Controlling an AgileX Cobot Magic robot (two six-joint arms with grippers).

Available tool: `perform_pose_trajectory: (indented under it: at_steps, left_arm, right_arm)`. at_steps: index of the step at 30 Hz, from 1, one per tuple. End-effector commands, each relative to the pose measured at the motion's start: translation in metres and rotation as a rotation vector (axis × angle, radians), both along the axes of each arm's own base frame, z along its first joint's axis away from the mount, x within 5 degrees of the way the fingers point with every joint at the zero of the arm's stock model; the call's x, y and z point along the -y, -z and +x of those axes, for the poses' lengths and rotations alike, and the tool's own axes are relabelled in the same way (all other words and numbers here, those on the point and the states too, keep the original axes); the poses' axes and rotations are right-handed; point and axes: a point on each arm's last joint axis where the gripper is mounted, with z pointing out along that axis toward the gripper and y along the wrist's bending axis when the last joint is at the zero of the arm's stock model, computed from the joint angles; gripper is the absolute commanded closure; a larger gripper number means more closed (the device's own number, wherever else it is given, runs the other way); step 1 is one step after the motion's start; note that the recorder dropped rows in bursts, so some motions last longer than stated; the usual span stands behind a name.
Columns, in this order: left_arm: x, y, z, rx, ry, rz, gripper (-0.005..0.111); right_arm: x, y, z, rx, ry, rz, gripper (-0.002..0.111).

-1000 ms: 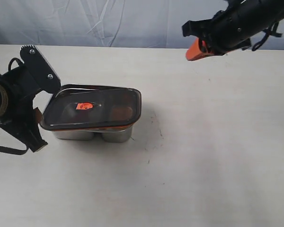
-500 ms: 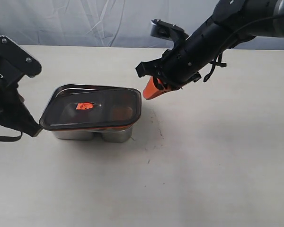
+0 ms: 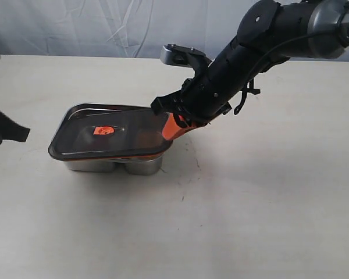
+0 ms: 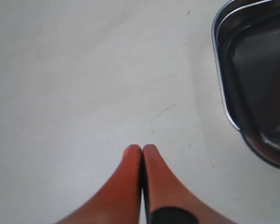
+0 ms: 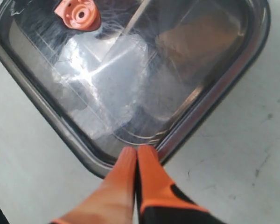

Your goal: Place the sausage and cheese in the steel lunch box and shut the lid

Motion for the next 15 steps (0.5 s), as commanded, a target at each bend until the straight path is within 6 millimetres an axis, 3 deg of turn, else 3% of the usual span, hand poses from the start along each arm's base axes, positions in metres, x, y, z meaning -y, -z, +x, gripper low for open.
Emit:
perform_pose_trajectory:
  at_steps: [1,4,6,8,9,11,13,15]
  left_arm:
    - [0.005,0.001,-0.008,-0.075,-0.063,-0.155,0.106]
    - [0.010,0.004,-0.013,-0.148,-0.105,-0.261,0.106]
    - [0.008,0.004,-0.012,-0.145,-0.129,-0.323,0.106]
    - [0.005,0.002,-0.008,-0.124,-0.143,-0.380,0.106]
    - [0.000,0.002,-0.006,-0.121,-0.152,-0.413,0.106]
    - [-0.006,0.002,-0.005,-0.133,-0.159,-0.441,0.107]
    - [-0.012,0.004,-0.004,-0.149,-0.165,-0.466,0.107]
    - [-0.022,0.004,-0.003,-0.144,-0.170,-0.477,0.107]
  right_arm:
    - [0.004,-0.003,0.004,0.018,0.005,-0.001,0.108]
    - [0.020,-0.009,0.016,-0.012,0.099,0.024,0.106]
    - [0.031,-0.013,0.025,-0.062,0.161,0.074,0.098]
    - [0.045,-0.014,0.032,-0.120,0.208,0.112,0.084]
    - [0.052,-0.012,0.035,-0.155,0.219,0.117,0.067]
    - [0.055,-0.009,0.035,-0.184,0.210,0.112,0.055]
    - [0.054,-0.005,0.036,-0.209,0.213,0.119,0.054]
    - [0.045,0.001,0.035,-0.309,0.220,0.199,0.061]
